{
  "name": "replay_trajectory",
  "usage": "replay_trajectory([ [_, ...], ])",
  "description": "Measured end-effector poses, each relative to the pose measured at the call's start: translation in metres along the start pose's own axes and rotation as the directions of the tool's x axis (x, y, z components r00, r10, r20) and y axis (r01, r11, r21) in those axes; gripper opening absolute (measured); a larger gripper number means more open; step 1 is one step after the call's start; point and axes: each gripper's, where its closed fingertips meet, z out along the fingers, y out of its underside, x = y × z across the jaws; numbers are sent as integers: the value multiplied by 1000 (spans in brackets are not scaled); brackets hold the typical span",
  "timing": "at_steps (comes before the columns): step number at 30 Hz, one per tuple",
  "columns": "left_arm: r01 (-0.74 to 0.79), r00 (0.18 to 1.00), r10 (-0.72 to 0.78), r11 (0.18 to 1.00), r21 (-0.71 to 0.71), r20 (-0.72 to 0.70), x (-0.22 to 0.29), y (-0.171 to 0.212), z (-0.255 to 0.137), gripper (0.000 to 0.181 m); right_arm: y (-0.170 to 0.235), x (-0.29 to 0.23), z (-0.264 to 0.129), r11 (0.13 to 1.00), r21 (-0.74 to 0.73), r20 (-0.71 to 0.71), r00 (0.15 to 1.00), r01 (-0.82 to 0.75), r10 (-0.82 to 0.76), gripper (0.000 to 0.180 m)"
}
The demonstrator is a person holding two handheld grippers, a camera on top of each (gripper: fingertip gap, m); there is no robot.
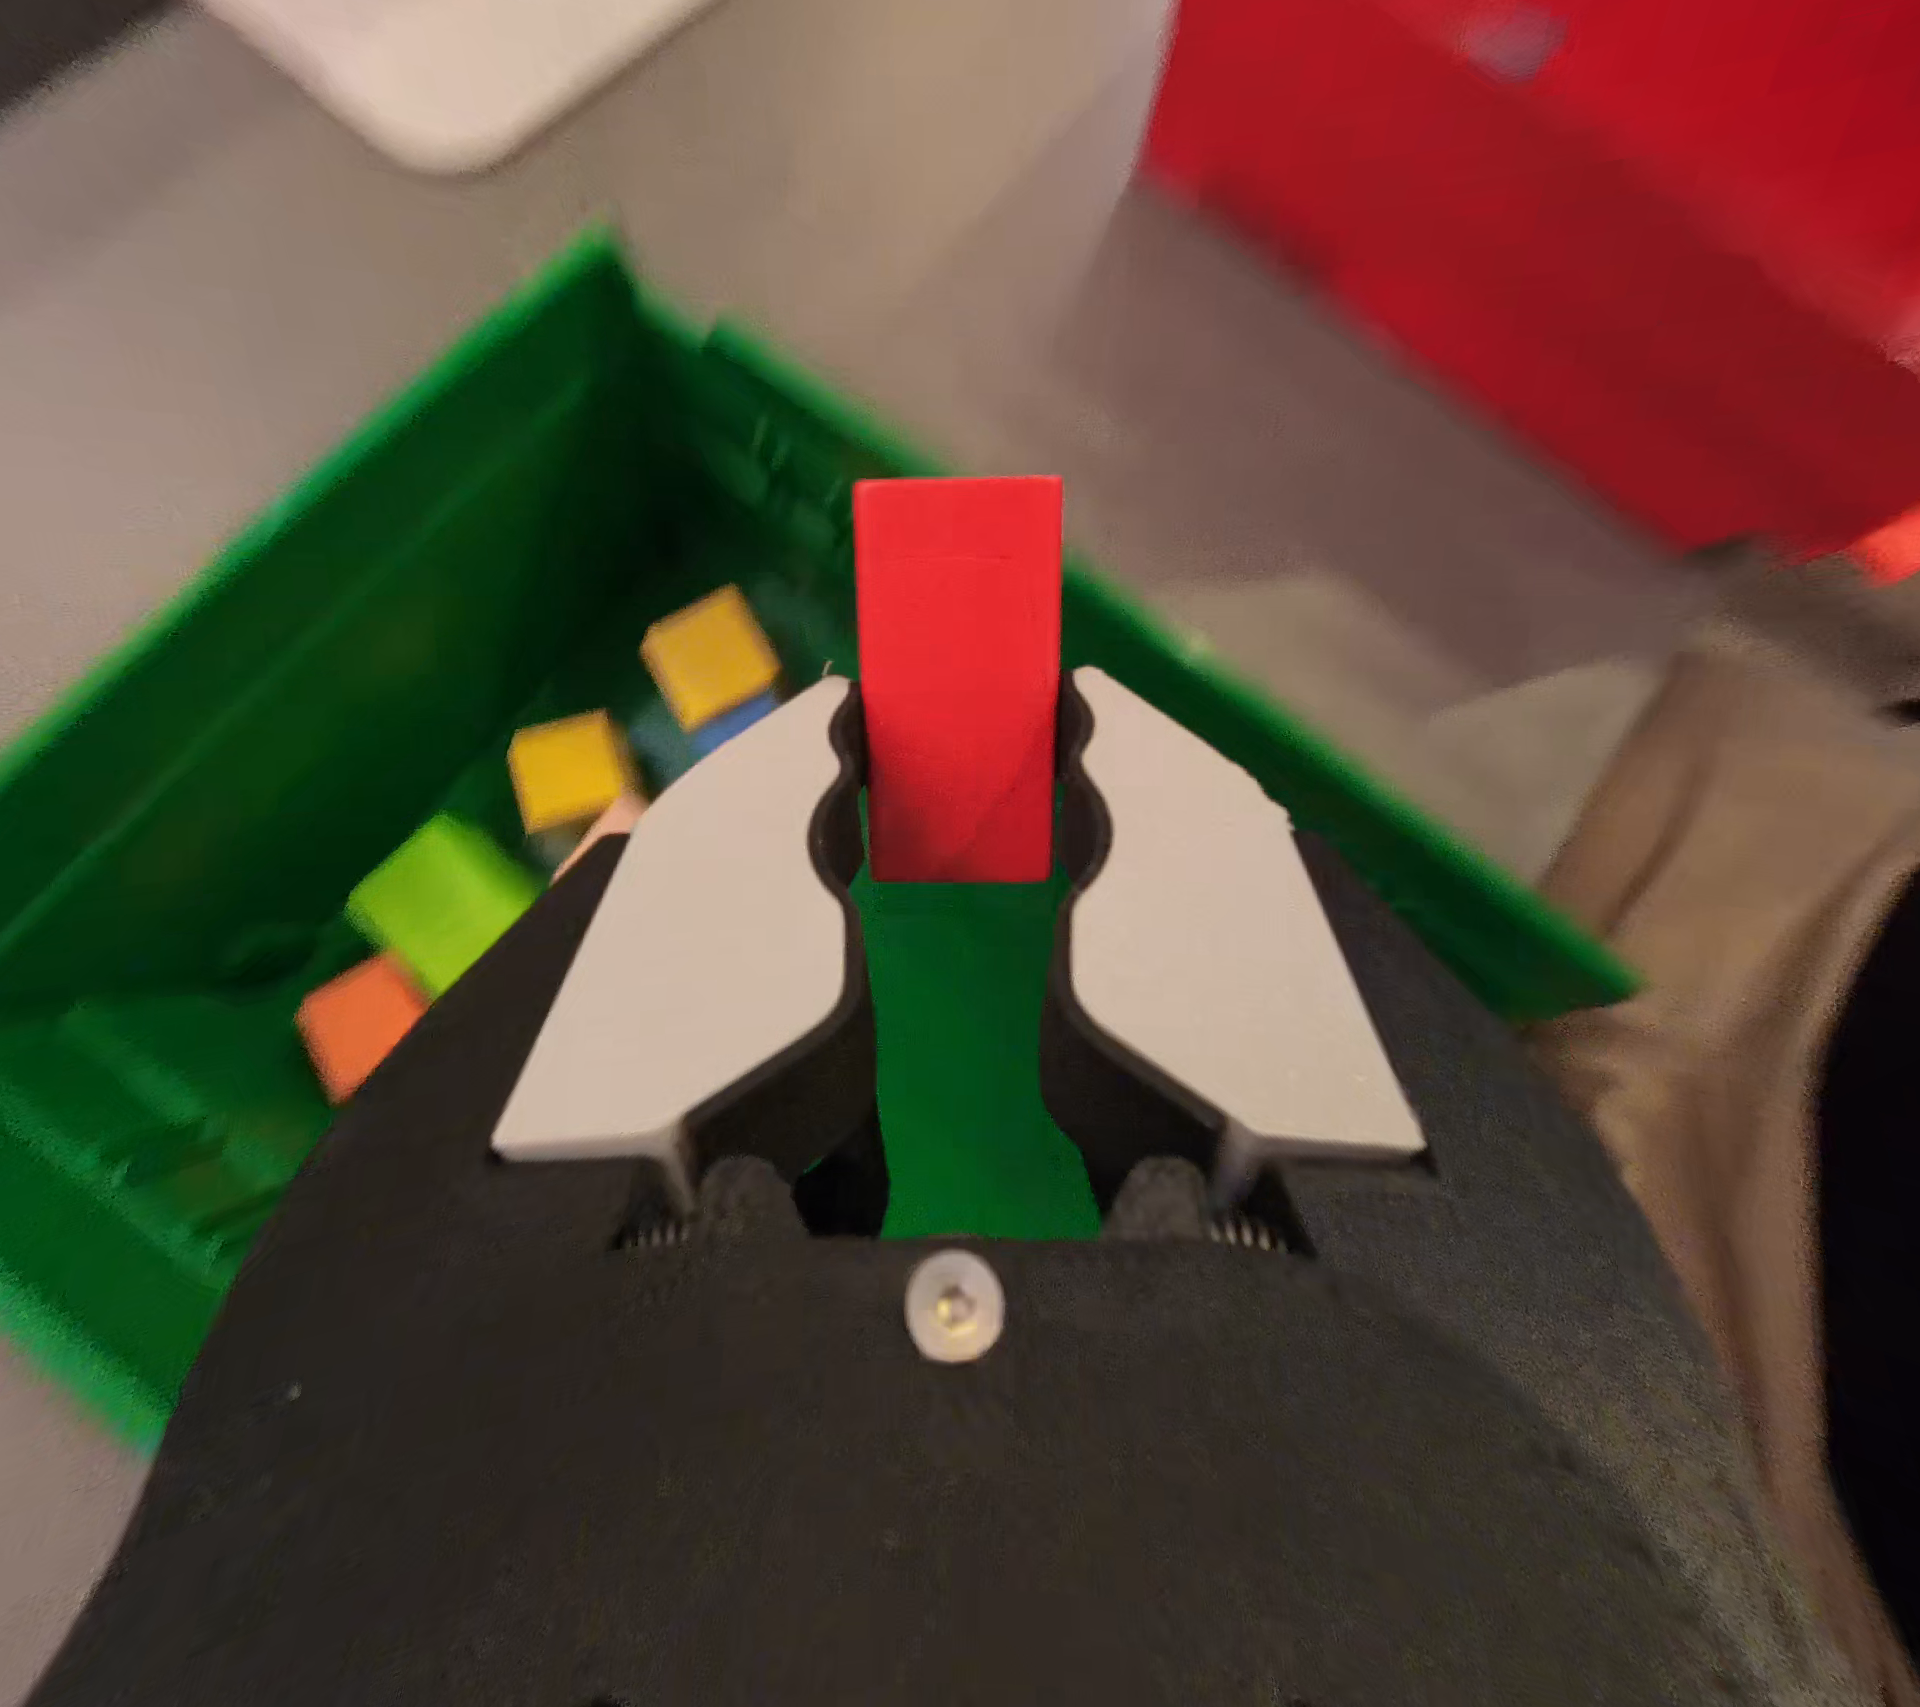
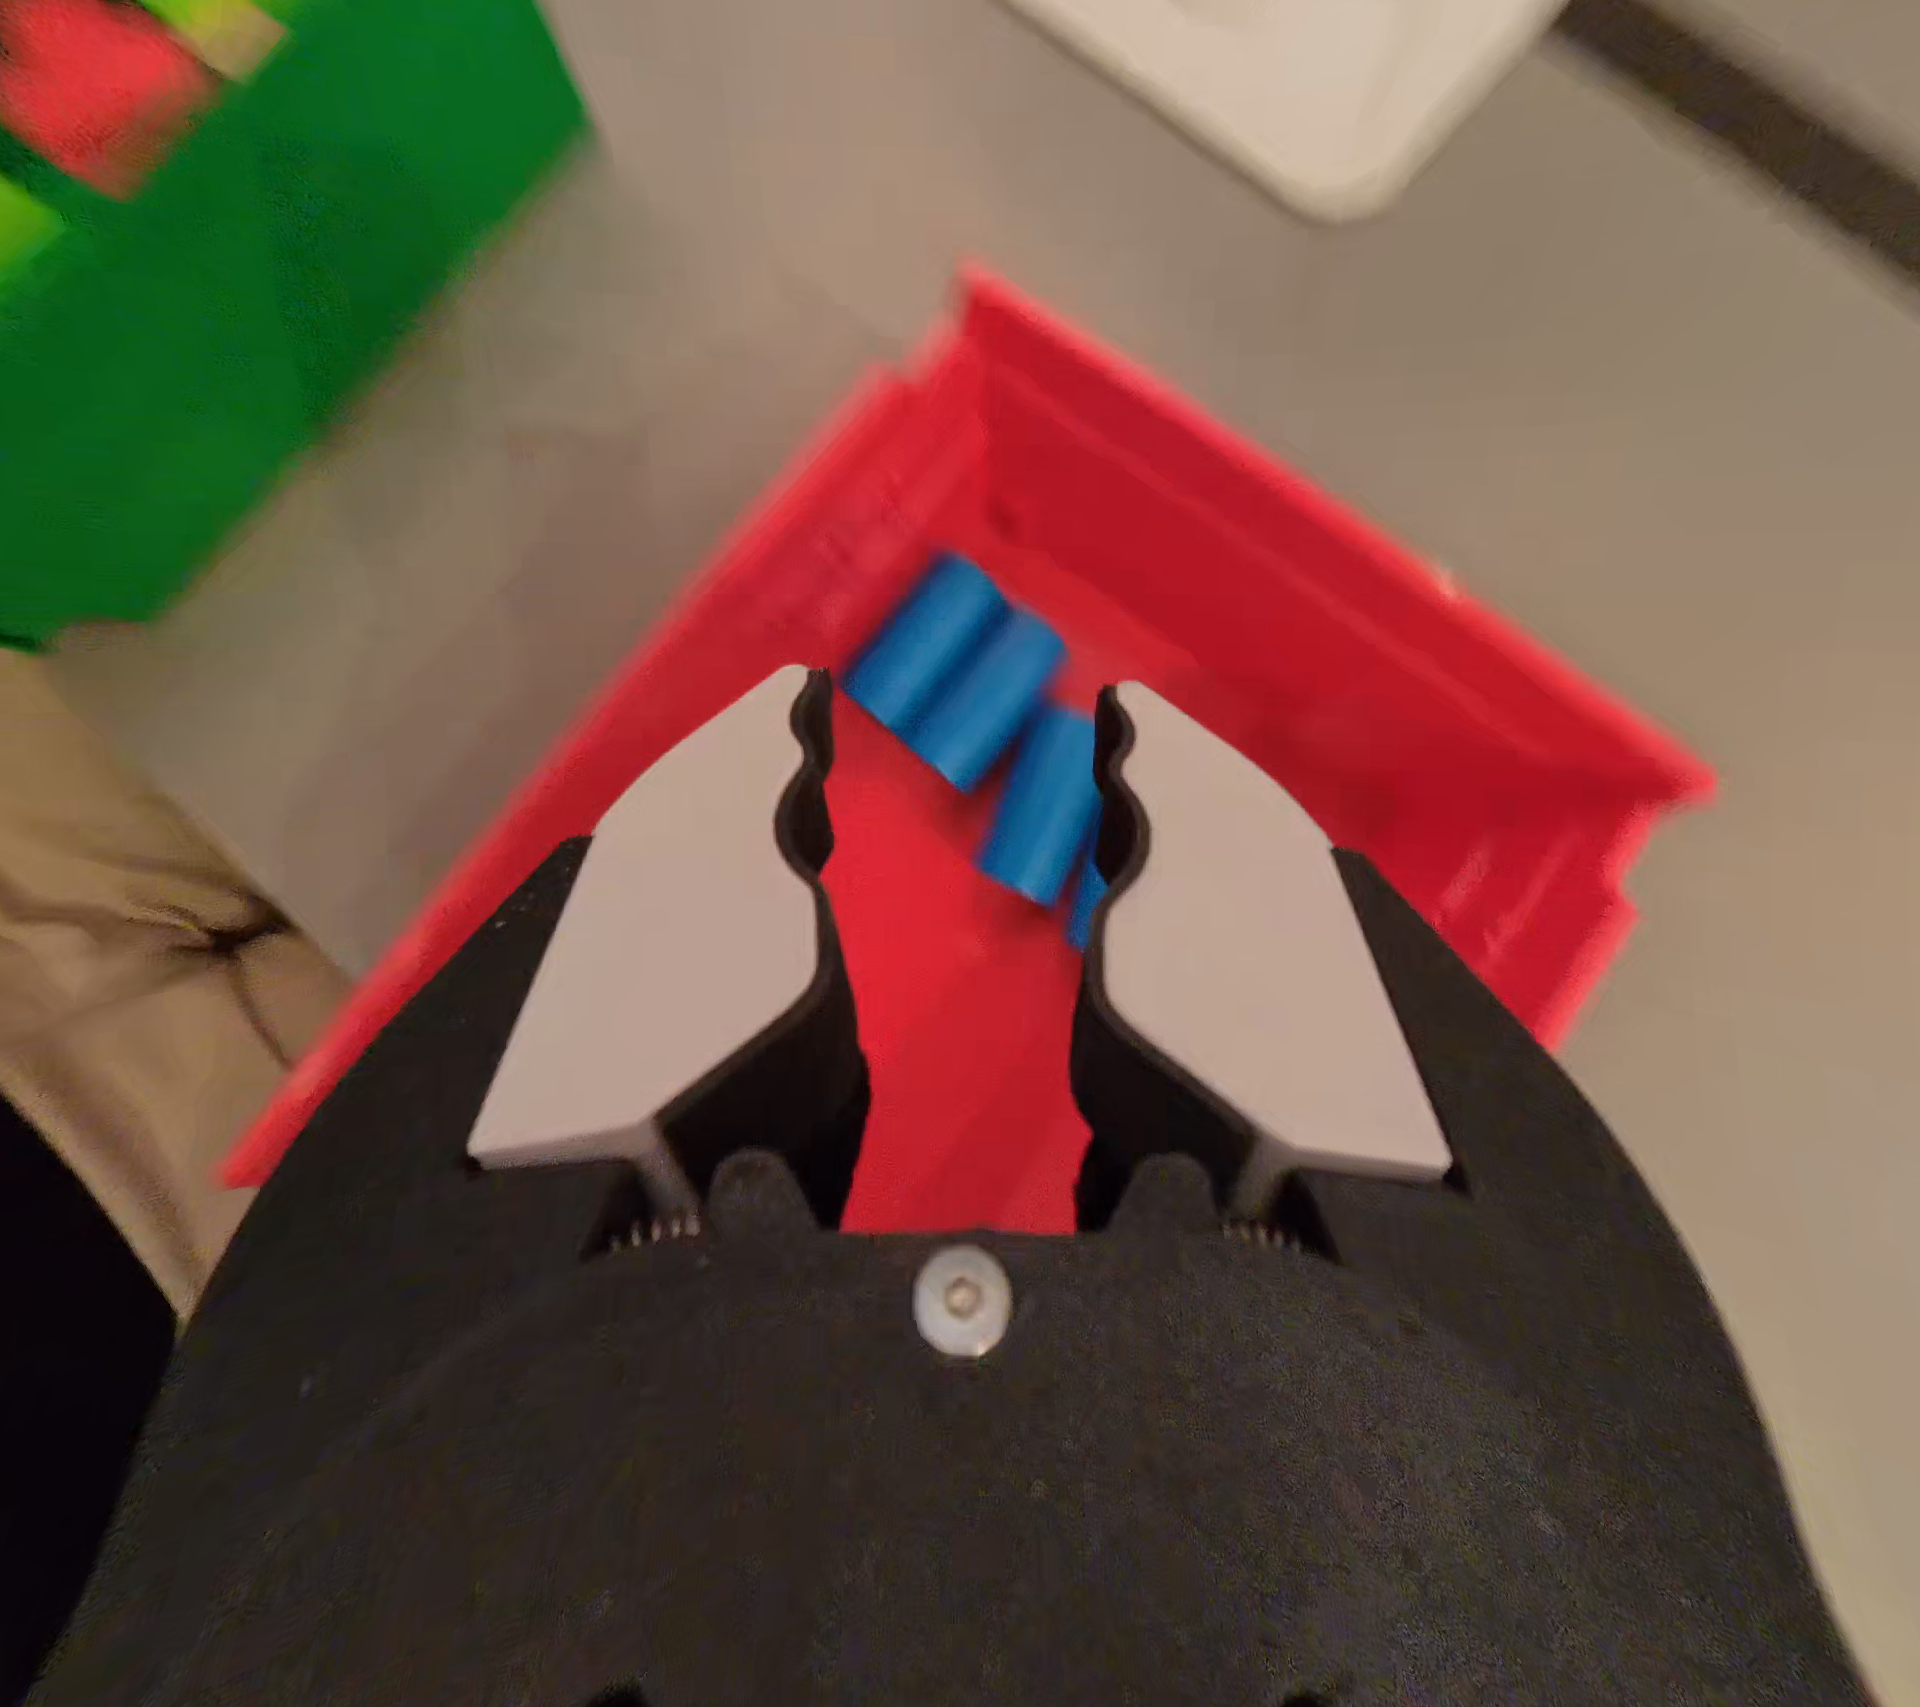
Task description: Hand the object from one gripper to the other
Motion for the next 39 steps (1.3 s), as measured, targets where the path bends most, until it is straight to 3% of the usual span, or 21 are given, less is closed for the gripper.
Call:
replay_trajectory([
  [1, -8, 999, 12, 996, 92, -42, 11, -18, -6, 34, -20, -17, -8, 994, 103, 55, 998, 29, -35, 48],
  [4, -23, 990, 57, 966, 259, -127, 45, -55, -19, 34, -65, -75, -32, 934, 356, 281, 955, -12, -95, 49],
  [7, -12, 967, 106, 926, 378, -230, 86, -80, -22, 34, -85, -123, -45, 874, 482, 441, 879, -60, -183, 49],
  [10, 9, 935, 151, 894, 447, -320, 120, -94, -24, 34, -91, -156, -47, 850, 516, 547, 806, -109, -228, 50],
  [14, 37, 897, 173, 888, 459, -407, 151, -98, -18, 34, -96, -178, -46, 810, 571, 581, 763, -133, -284, 48],
  [18, 74, 867, 183, 872, 483, -463, 170, -100, -14, 34, -88, -193, -31, 859, 497, 631, 731, -124, -260, 50],
  [21, 93, 849, 186, 869, 486, -495, 178, -101, -14, 34, -86, -200, -32, 854, 501, 658, 702, -138, -272, 39],
  [30, 83, 848, 202, 862, 499, -490, 183, -101, -13, 34, -85, -198, -40, 859, 505, 628, 719, -84, -299, 34],
  [35, -35, 911, 235, 864, 502, -340, 161, -98, -17, 29, -79, -132, -42, 903, 428, 461, 865, -21, -198, 34],
  [39, -58, 932, 218, 878, 474, -289, 144, -94, -17, 22, -44, -61, -30, 974, 228, 264, 962, 7, -69, 34],
])
